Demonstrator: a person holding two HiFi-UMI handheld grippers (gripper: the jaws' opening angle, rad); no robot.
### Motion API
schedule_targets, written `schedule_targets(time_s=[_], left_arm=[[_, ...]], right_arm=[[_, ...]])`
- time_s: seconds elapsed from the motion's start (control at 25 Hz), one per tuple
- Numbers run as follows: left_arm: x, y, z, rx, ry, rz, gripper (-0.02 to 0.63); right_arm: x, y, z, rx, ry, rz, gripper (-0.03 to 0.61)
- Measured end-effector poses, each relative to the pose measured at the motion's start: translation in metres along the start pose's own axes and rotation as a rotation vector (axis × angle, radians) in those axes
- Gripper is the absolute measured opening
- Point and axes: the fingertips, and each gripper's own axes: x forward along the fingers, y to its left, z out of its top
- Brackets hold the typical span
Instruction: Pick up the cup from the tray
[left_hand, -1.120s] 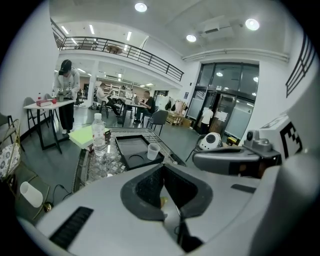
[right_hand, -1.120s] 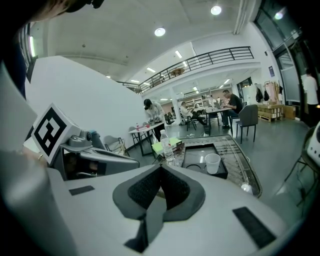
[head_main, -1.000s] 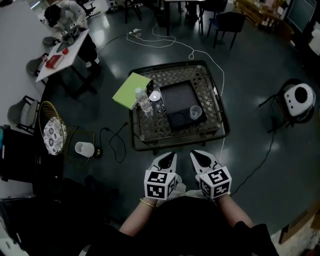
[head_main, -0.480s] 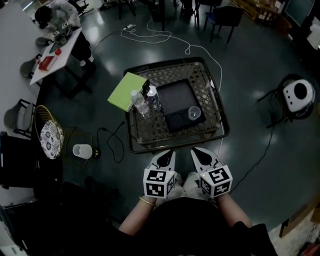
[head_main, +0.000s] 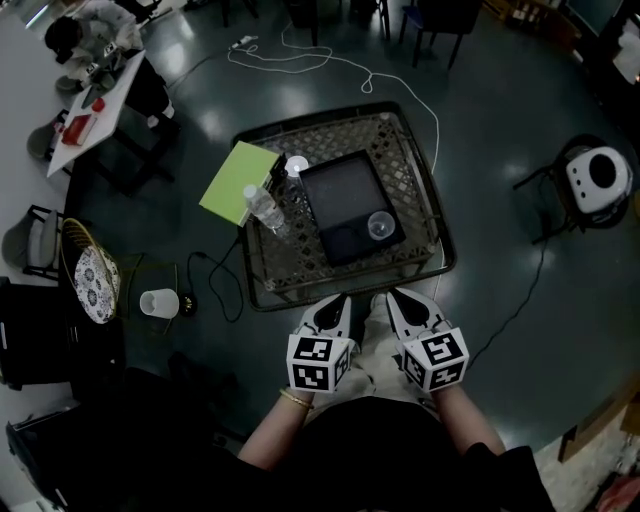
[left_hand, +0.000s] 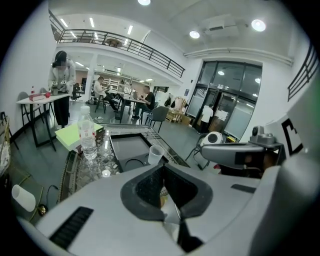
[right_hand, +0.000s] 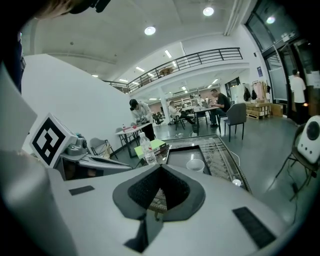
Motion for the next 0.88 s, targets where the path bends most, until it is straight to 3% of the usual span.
schedule_targets(time_s=[0.64, 0.88], left_arm=[[0.095, -0.003, 0.011, 0.033, 0.029, 0.018, 0.019], [0.136, -0.002, -0.003, 0.050, 0.081, 0.039, 0.181]], right_arm=[[0.033, -0.074, 0.011, 0.008, 0.080, 0.051, 0.011], [0.043, -0.094, 0.010, 0.021, 0.095, 0.052, 0.011]])
